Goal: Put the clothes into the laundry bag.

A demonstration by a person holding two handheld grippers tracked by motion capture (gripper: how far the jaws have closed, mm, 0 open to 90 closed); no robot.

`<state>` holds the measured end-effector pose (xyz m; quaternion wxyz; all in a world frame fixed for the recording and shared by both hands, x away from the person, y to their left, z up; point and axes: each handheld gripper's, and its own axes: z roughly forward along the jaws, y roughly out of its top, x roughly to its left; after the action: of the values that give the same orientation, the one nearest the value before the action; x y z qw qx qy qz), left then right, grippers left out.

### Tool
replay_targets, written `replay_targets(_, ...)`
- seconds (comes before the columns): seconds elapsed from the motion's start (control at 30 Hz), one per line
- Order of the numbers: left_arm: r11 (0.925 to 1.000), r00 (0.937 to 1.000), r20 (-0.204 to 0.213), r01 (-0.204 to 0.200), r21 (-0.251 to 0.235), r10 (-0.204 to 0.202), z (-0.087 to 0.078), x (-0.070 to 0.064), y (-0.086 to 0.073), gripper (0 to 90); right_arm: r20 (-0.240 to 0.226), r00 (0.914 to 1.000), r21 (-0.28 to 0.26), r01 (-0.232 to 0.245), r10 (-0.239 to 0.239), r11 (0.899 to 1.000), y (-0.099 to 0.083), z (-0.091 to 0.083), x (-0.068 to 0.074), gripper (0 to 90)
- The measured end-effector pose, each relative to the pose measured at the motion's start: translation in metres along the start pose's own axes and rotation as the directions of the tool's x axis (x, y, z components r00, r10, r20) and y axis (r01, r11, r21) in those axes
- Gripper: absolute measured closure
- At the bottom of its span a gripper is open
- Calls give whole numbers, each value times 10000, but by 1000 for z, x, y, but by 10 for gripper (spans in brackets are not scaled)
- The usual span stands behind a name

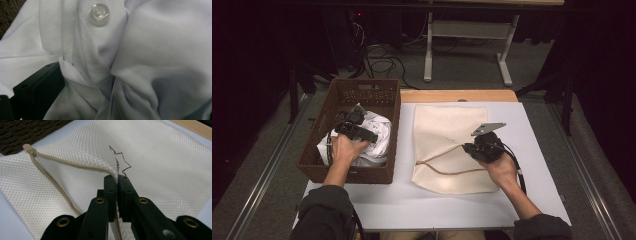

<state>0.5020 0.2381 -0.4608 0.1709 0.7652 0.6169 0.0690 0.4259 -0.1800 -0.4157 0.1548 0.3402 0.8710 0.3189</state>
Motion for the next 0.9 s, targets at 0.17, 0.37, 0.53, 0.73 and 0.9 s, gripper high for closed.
replay_targets(0.17, 10000, 9997, 225, -11, 77, 9, 7, 2, 2, 0, -8, 10000, -42, -35, 35, 10000, 0, 0, 1, 869)
replay_targets(0.37, 9984, 9946, 875, 550, 126, -559, 13, 8, -2, 0, -57, 10000, -112, 20, -20, 9999, -1, -1, 1, 869)
replay_targets(0.53, 9978, 9924, 1050, 635, 168, -649, 15, 7, -3, 0, -55, 10000, -72, 19, -19, 10000, -1, 0, 2, 869)
replay_targets(0.73, 9947, 9840, 1509, 875, 534, -946, 17, 3, -2, 99, -58, 10000, -71, -4, 4, 10000, -1, 1, 1, 869)
replay_targets(0.9, 9934, 9819, 1645, 819, 798, -942, 16, 1, -1, 237, -47, 10000, -70, -66, 66, 10000, 0, 0, 1, 870)
